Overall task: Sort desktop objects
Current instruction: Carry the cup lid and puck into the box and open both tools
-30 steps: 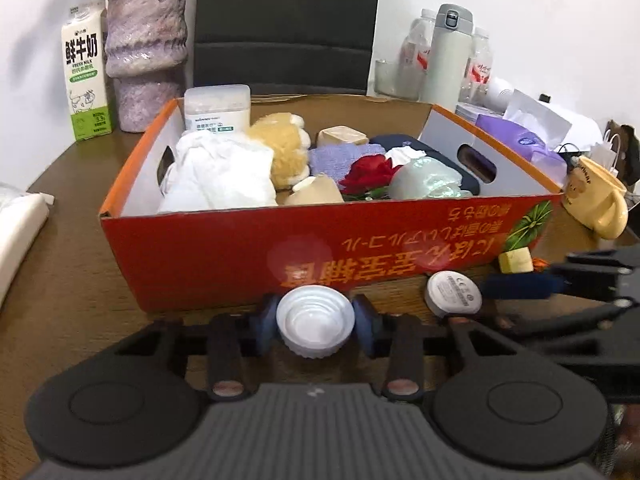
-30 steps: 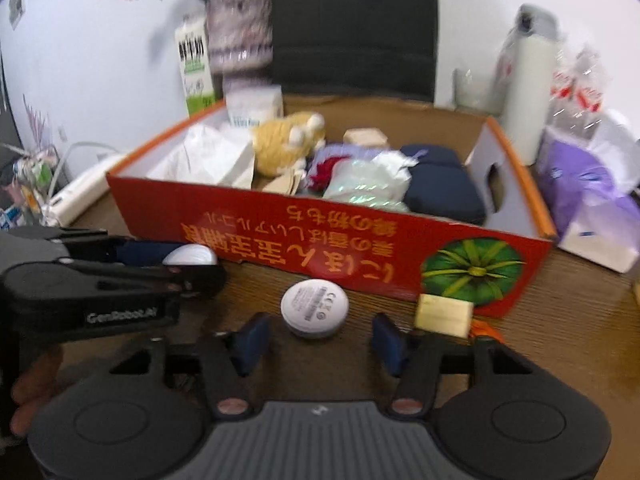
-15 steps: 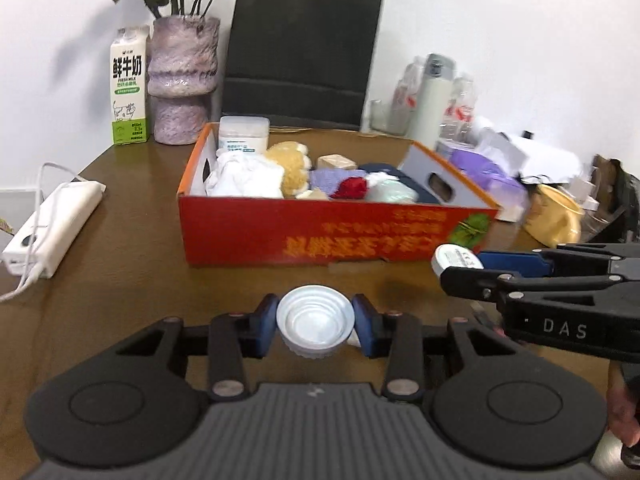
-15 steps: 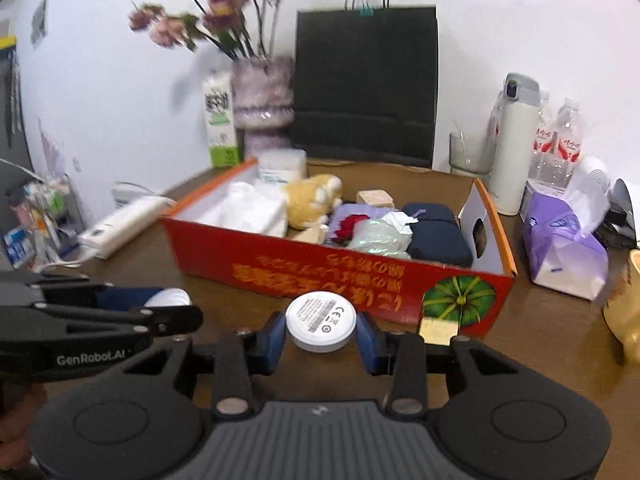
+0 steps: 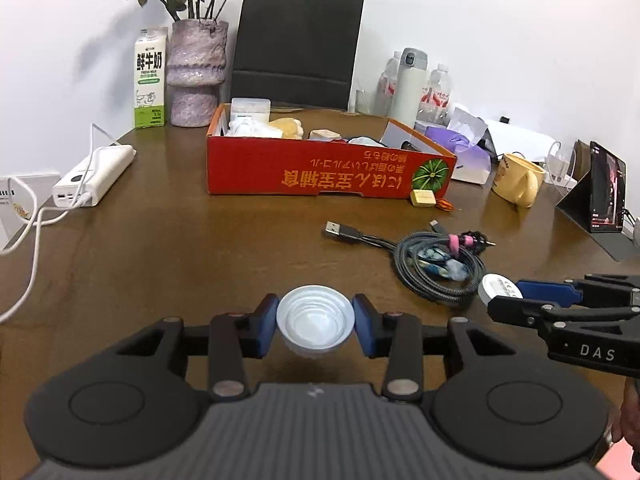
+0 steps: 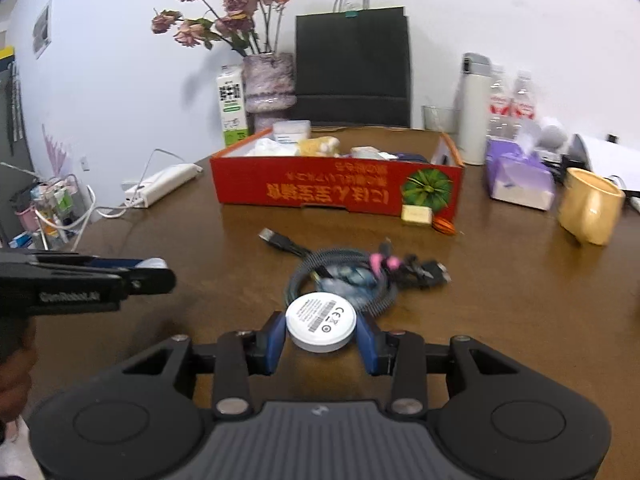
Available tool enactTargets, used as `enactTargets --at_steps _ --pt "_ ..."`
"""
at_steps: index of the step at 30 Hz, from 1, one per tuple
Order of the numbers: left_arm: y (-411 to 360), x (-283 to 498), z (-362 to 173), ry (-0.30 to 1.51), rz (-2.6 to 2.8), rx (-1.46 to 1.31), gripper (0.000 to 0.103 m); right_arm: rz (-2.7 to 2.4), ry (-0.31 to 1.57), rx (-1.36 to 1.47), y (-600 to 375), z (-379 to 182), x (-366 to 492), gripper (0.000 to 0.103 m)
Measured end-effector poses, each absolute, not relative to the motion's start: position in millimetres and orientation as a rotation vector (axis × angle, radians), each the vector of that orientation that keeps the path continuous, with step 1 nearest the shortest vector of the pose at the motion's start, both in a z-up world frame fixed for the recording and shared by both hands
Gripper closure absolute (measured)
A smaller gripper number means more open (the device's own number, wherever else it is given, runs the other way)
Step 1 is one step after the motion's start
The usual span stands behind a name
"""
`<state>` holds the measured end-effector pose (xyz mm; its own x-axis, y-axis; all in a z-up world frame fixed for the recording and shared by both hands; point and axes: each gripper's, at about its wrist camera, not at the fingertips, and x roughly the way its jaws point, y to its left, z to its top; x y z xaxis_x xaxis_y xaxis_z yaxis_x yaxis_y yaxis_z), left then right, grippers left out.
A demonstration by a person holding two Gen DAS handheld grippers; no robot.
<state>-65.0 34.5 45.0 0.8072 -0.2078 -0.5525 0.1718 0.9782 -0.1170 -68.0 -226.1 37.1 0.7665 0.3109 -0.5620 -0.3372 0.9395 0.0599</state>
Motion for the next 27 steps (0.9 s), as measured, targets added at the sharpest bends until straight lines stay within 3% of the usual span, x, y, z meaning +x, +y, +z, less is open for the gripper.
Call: enactTargets --at_steps 27 --pt "25 -69 53 0.555 -0.230 -0.089 0.062 0.344 0.515 -0.018 -229 42 -73 0.066"
